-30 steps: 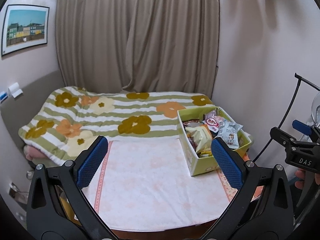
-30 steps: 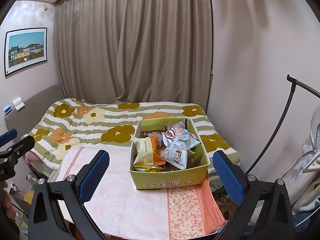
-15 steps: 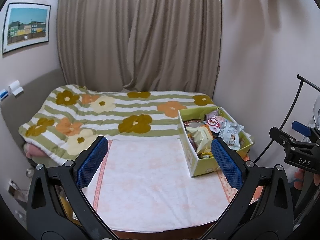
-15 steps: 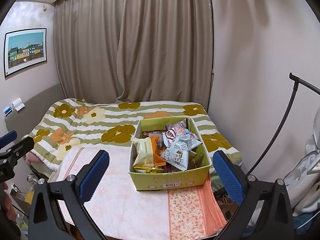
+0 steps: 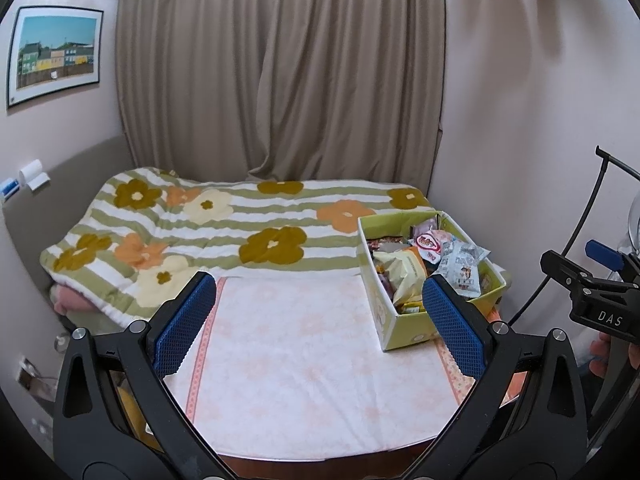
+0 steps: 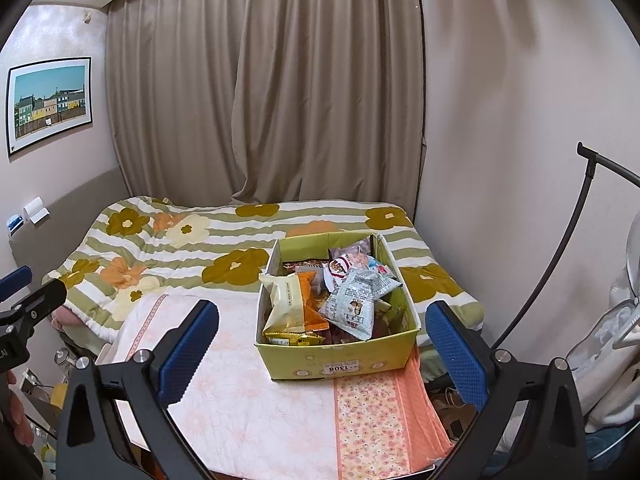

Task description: Organize snacks

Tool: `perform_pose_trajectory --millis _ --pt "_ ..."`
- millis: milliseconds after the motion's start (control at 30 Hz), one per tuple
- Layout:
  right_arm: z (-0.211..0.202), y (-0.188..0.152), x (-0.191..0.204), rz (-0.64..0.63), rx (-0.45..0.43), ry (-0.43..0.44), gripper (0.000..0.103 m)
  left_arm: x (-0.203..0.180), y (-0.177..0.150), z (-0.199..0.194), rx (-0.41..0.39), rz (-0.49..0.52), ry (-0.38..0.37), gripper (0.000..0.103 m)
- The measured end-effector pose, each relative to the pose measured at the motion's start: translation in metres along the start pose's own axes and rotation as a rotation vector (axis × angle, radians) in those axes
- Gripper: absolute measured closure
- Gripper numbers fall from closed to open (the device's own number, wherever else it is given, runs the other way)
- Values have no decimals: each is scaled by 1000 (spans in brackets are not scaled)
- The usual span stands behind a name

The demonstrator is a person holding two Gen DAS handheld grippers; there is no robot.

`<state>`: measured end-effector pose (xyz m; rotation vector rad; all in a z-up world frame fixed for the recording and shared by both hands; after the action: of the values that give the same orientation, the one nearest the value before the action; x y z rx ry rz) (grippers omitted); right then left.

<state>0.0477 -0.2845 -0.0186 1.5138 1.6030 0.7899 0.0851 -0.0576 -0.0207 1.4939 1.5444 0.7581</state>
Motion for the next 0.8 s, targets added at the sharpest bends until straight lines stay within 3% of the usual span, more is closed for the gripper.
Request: perform_pose_trajectory --millis 800 --pt "-4 -4 -5 20 -15 -14 0 -3 -1 -5 -20 7 18 1"
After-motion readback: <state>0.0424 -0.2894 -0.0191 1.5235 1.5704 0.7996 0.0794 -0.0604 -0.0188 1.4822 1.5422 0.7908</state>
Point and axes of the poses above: each gripper's, at about its wrist camera, not at the fingertips, and z roughly the way its jaws point, x to its left, y to its top, the point moved 3 cm from there along z, roughly the way its jaws point, and after that the axes turned 8 degrees about -z, right-handed, at the moved point
